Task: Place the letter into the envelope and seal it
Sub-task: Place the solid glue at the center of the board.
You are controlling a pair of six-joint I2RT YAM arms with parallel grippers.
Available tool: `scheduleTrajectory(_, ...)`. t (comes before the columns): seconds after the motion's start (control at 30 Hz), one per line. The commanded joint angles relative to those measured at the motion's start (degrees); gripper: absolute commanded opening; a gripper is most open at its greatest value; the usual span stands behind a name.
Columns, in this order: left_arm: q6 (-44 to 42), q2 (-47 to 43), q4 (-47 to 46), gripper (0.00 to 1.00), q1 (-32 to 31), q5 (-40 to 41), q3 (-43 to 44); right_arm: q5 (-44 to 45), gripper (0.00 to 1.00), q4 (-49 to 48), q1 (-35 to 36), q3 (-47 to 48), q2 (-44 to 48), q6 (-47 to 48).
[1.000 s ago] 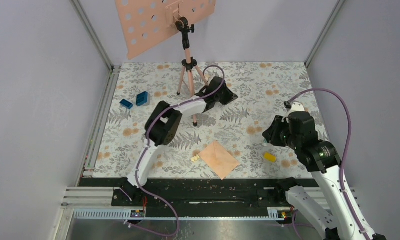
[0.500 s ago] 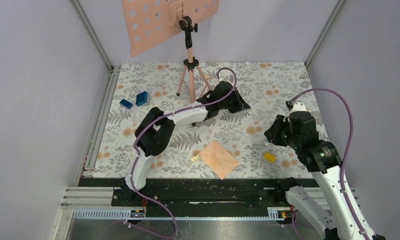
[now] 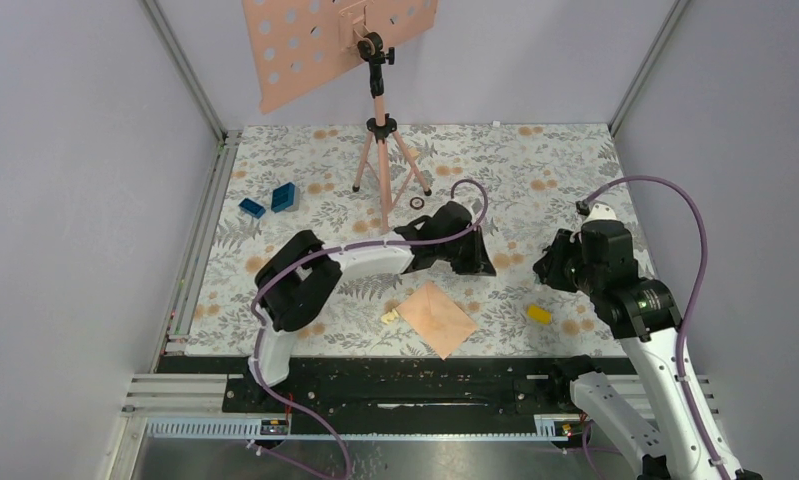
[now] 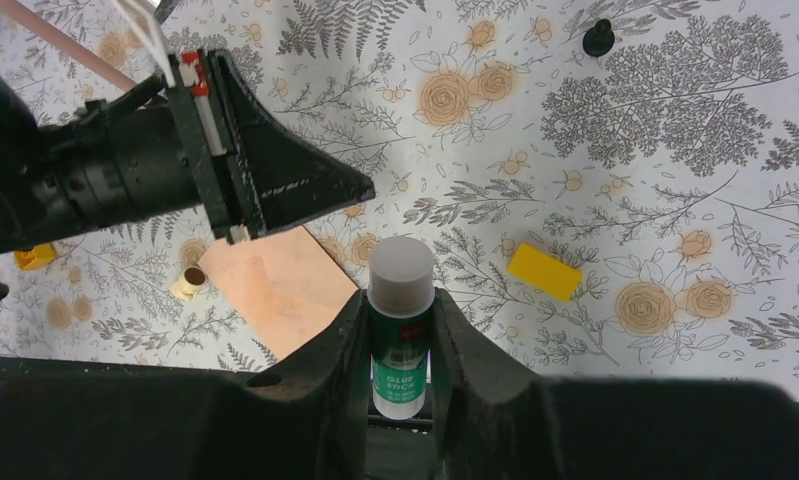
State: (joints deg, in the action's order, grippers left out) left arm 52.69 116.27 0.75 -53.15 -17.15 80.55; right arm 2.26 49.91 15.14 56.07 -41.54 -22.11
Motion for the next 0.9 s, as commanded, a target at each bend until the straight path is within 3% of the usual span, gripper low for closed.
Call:
scheduleTrajectory(0.0, -2.6, -6.8, -1.2, 0.04, -0.5, -2.3, -4.6, -4.2, 0.00, -2.6, -1.8, -0.7, -0.5, 0.1)
scheduleTrajectory(0.33, -9.7, -18.4, 7.8, 0.04, -2.0, 2.6, -14.1, -12.8, 0.00, -9.4, -2.9, -5.8, -6.5, -2.3)
scheduleTrajectory(0.63, -13.4, -30.4, 17.6, 0.03, -1.2, 14.1, -21.2, -19.3, 0.00, -22.3, -2.9, -9.2, -20.8, -6.3)
scheduleTrajectory(0.77, -12.1, -33.9, 20.9, 0.03, 1.4, 14.1, -22.1, -20.4, 0.00, -27.0, -2.3, -9.8, -27.7, -8.5)
scheduleTrajectory(0.87, -12.2, -36.7, 22.9, 0.02, 3.2, 14.4, -22.3, -17.1, 0.00, -27.9, 2.0, -8.2, -32.3, -8.5)
